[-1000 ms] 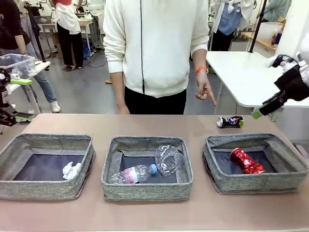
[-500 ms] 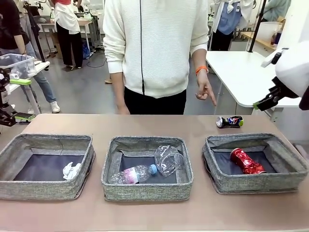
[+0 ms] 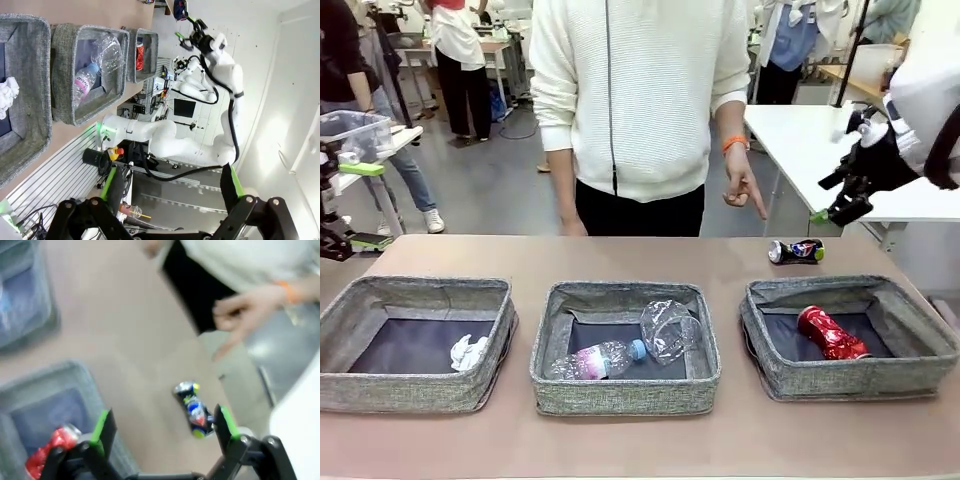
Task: Sort the waste into the appropriate baskets.
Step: Pick up the waste item pointed out by the person.
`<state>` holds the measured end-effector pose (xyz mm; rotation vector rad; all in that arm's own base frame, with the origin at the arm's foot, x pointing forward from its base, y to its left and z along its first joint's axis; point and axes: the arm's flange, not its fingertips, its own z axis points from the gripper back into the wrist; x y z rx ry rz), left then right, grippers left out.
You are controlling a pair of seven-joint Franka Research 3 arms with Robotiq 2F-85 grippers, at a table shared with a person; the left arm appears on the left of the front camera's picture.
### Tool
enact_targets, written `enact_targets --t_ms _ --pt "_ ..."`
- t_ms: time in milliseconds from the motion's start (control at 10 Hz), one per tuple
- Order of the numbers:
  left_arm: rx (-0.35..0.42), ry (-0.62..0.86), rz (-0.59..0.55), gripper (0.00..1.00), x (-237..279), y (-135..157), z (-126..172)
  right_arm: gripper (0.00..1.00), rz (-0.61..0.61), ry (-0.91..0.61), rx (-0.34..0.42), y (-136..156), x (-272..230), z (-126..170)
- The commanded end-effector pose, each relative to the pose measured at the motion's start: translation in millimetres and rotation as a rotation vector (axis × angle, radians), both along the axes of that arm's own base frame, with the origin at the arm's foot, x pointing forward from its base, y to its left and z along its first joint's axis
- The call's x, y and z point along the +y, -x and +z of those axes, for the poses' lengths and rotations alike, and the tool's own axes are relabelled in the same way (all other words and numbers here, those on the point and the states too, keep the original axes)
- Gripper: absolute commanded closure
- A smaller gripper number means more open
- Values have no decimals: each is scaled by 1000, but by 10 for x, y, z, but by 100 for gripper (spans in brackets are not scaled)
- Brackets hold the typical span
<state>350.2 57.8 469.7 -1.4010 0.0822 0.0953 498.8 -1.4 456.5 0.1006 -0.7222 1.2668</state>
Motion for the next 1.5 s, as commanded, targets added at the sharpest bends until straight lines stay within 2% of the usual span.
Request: enact_targets --t_ms 0,100,200,400,600,900,1200,1400 --pt "-15 5 -7 0 0 13 30 0 381 244 -27 -732 -206 -303" --pt "-15 5 -7 0 0 13 30 0 461 264 5 -799 -200 -372" --pt "-15 5 -7 0 0 13 30 0 466 278 -7 -872 -175 -463" --pt "-15 5 -7 0 0 13 30 0 369 332 5 -1042 -142 -757" --pt "-15 5 -7 0 0 13 30 0 327 360 72 -1143 -141 -919" --pt "-15 5 -7 0 0 13 30 0 290 380 56 -1362 -104 -1103" --pt "-15 5 -7 0 0 13 30 0 295 374 139 -1570 -79 -1398" --pt "-15 5 -7 0 0 13 30 0 295 355 149 -1570 -44 -1464"
